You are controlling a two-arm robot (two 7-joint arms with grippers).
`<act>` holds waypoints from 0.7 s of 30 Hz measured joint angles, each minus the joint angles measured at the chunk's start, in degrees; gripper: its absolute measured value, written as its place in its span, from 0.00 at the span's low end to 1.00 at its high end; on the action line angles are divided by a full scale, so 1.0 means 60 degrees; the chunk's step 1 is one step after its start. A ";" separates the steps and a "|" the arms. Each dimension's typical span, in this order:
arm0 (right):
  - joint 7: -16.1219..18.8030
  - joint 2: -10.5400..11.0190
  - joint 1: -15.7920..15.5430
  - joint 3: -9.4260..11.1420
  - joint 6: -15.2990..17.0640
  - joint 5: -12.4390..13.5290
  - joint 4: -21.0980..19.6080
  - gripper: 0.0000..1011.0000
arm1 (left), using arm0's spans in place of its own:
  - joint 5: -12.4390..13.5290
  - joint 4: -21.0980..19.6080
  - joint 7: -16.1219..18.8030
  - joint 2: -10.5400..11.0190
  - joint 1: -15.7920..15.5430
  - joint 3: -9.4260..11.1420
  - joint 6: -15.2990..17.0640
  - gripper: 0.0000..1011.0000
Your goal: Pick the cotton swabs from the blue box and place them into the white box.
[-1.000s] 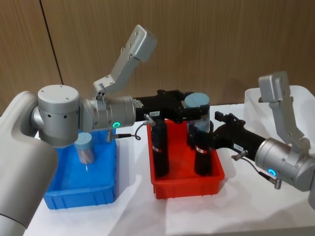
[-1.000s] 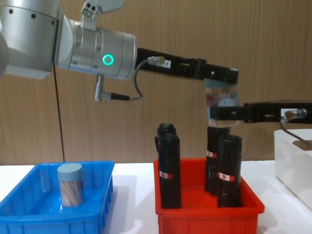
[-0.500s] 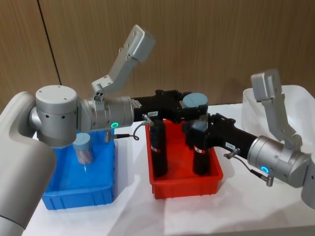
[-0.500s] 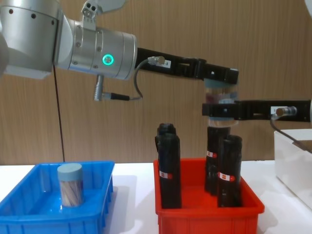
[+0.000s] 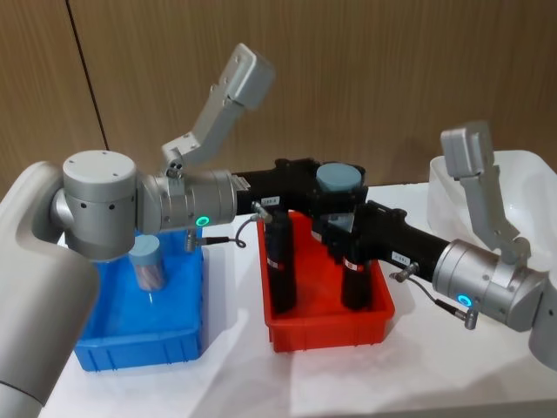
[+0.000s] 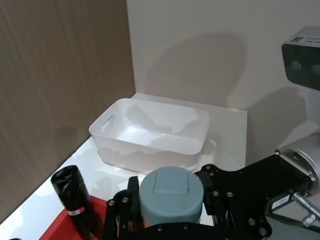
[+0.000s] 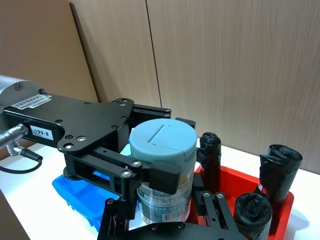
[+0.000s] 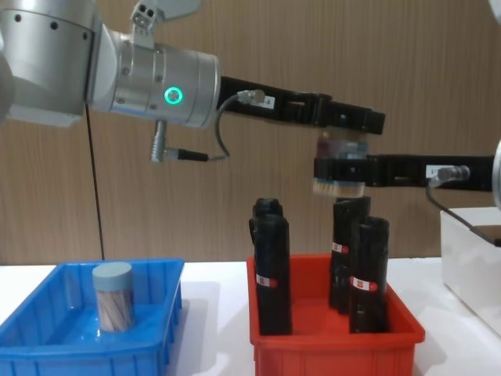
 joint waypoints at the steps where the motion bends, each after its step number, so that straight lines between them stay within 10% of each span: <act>1: 0.0008 0.0008 0.0003 0.0001 -0.0014 0.0012 0.0000 0.63 | 0.0001 0.0000 0.0003 0.0003 0.0000 -0.0001 0.0000 0.77; 10: 0.0063 0.0038 0.0009 -0.0017 -0.0102 0.0104 -0.0013 0.63 | 0.0002 0.0005 0.0006 0.0006 0.0000 -0.0003 0.0003 0.99; 21: 0.0037 0.0079 -0.0003 -0.0042 -0.0178 0.0160 -0.0040 0.63 | 0.0002 0.0005 0.0012 0.0006 -0.0001 -0.0007 0.0003 0.99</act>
